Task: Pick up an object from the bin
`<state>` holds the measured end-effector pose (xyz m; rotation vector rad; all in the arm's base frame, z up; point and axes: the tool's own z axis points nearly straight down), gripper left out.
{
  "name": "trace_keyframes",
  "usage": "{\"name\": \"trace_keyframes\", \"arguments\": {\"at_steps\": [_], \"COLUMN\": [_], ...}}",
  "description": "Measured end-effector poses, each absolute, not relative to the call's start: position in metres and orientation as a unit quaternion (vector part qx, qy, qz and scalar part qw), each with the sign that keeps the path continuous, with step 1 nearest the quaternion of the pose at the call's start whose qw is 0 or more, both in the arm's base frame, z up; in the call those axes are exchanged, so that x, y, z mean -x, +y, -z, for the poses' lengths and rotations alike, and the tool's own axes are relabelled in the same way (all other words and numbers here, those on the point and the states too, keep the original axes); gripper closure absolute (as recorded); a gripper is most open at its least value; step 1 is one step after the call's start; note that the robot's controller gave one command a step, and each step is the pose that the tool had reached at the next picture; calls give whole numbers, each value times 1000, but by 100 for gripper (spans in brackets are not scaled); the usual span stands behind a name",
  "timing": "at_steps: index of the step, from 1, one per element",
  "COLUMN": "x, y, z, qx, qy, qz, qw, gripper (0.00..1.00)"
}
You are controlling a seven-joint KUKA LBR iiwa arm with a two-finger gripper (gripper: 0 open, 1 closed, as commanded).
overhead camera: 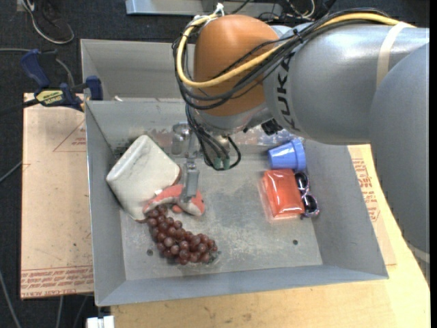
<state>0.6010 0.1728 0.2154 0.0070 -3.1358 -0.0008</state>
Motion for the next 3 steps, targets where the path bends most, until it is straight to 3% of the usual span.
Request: {"name": "trace_keyframes", "arguments": {"at_steps": [1,2,3], "x": [-602,-595,-586], "y": [172,168,159], "z": [-220,-194,-135], "qx": [-1,-30,-118], "qy": [-1000,-1000,-993], "qz": [1,1,1], "qw": [0,-4,-3], "gripper": [0,0,0]}}
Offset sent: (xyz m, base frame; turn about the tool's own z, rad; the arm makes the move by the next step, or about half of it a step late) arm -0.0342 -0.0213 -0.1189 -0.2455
